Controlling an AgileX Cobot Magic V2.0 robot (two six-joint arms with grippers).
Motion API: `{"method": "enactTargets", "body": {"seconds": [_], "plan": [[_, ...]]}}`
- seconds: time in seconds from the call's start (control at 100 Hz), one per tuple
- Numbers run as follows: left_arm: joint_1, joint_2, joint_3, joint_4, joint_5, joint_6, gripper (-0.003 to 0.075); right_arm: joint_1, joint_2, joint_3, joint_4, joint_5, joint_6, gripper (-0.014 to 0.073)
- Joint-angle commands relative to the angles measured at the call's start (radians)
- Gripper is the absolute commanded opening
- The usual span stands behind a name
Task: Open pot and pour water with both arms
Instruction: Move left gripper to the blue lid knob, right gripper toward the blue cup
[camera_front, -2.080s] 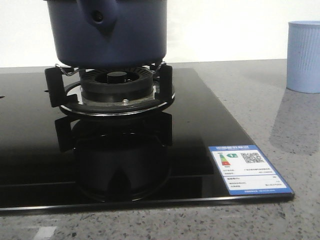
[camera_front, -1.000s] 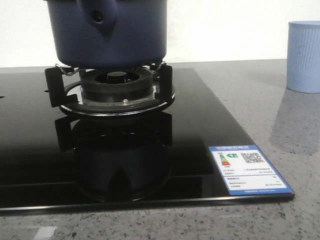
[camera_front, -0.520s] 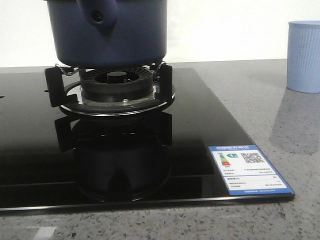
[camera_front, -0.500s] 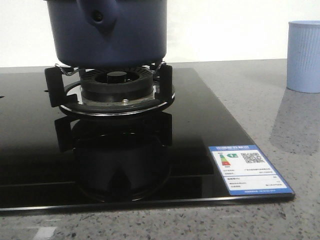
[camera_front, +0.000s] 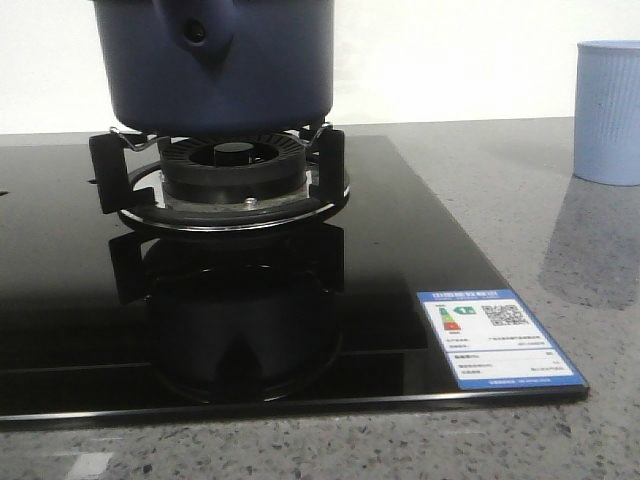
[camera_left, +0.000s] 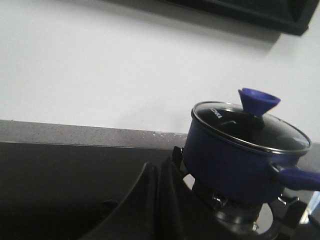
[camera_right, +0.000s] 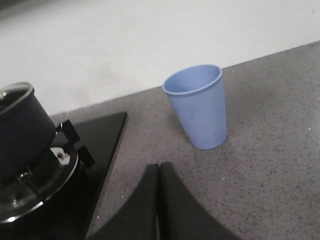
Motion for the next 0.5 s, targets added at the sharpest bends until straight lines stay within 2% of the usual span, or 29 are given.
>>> {"method": "enactTargets", "body": {"seconds": [0.0, 0.14, 0.3, 0.37, 0.43, 0.49], "plan": [[-0.036, 0.106, -0.112, -0.014, -0.016, 0.070, -0.0020, -0.001, 0.119, -0.121, -0.007, 0.015, -0.107, -0.0069], [-0.159, 0.204, -0.171, -0.010, -0.045, 0.100, -0.0020, 0.057, 0.237, -0.219, -0.005, 0.043, -0.128, -0.0069], [-0.269, 0.283, -0.196, -0.012, -0.068, 0.138, -0.0008, 0.126, 0.299, -0.260, -0.005, 0.075, -0.160, -0.0053], [-0.311, 0.318, -0.198, -0.017, -0.093, 0.141, 0.0044, 0.152, 0.311, -0.262, 0.000, 0.073, -0.160, 0.0013], [-0.347, 0.347, -0.200, -0.017, -0.120, 0.149, 0.0095, 0.165, 0.321, -0.262, 0.007, 0.073, -0.160, 0.0119], [-0.380, 0.363, -0.200, -0.019, -0.168, 0.149, 0.0112, 0.170, 0.321, -0.262, 0.007, 0.072, -0.160, 0.0245]]}}
